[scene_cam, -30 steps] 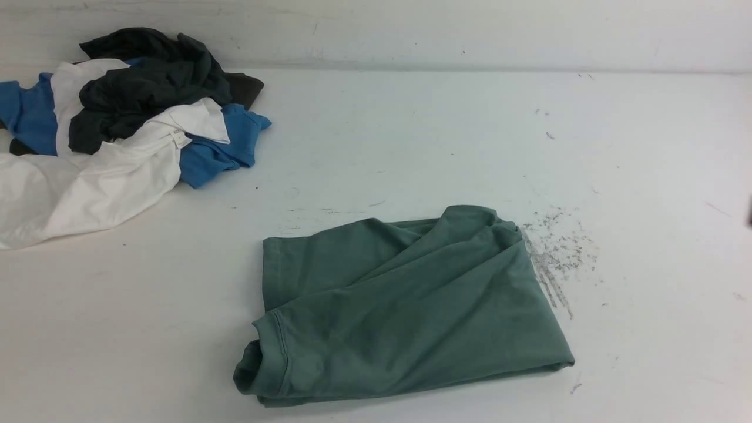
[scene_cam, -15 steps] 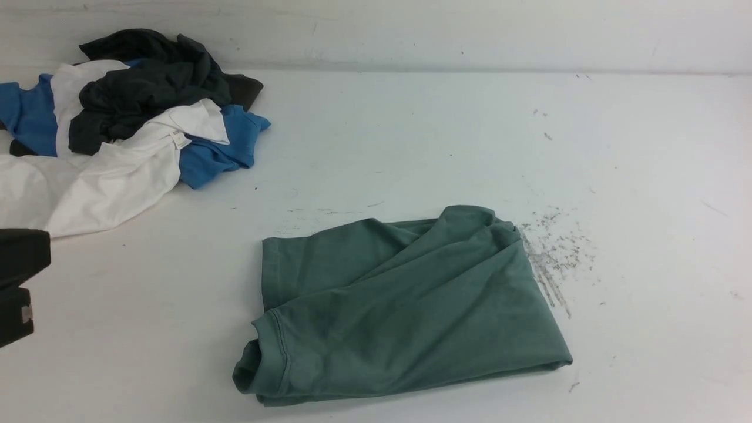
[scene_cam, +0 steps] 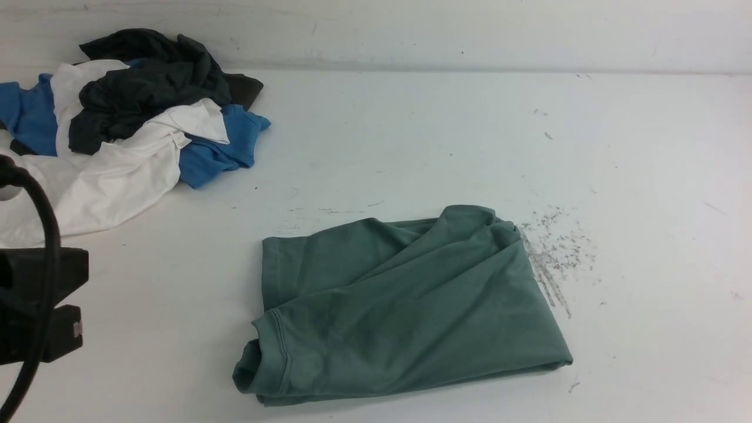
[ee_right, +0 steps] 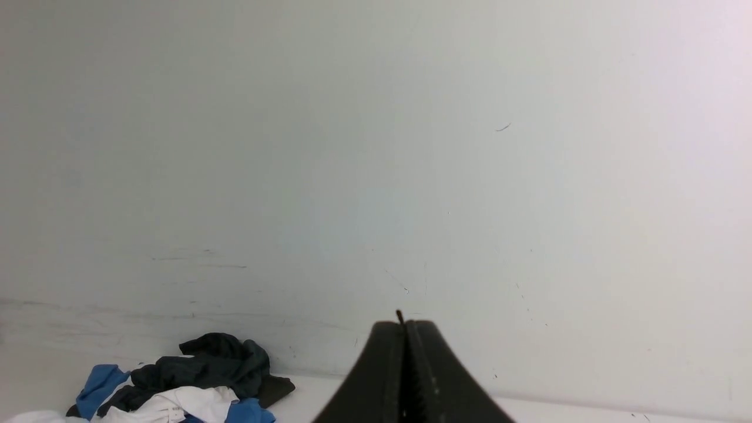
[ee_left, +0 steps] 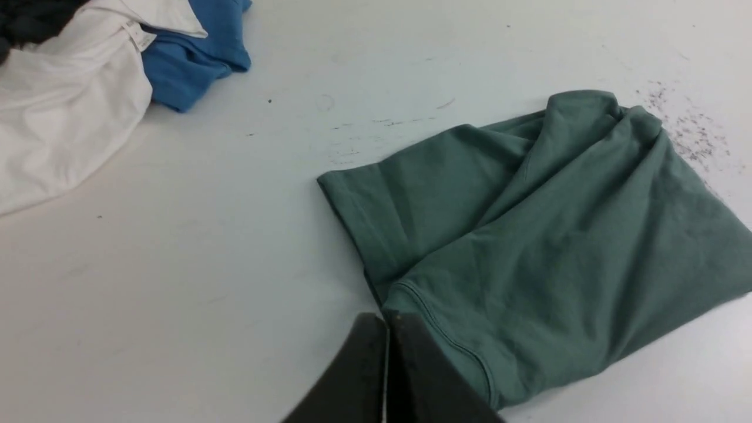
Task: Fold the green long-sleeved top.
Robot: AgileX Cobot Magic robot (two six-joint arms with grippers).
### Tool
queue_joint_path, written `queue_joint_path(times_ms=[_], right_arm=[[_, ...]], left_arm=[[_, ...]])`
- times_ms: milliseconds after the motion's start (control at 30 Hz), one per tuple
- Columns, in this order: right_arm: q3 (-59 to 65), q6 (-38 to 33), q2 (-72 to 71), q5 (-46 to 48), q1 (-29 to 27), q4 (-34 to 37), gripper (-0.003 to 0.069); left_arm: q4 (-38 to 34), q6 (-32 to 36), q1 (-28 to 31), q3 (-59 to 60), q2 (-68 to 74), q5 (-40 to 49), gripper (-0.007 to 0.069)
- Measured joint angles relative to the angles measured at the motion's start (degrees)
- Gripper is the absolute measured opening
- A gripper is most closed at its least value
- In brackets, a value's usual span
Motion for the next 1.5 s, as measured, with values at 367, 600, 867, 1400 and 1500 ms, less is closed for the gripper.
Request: queue_joint_path(times_ms=[367,600,867,1400,1500], right_arm=[[0.00,0.02,0.00,0.05,0.00,-0.20,-0.0011],[0.00,0.02,0.00,0.16,0.00,-0.20,-0.0011],[0.00,0.02,0.00,0.22,0.00,-0.20,-0.0011],[0.00,0.02,-0.05,1.05,-0.02,-0.20,-0.0011],[0.00,0.02,-0.05,1.05,-0.02,-0.20,-0.0011]], left_arm=[[-0.10,0.57,0.00,0.02,0.00,1.35,-0.0004],[9.87,0.41,0.00,0.02,0.00,1.80,-0.0004],[14.21,0.01,1.22,6.97,-7.63,-4.29,-0.0004],[10.51,0.07,14.63,43.86,-38.19,-20.67,-0.0004],[9.65,0.07,14.63,43.86,-38.19,-20.00,-0.0004]])
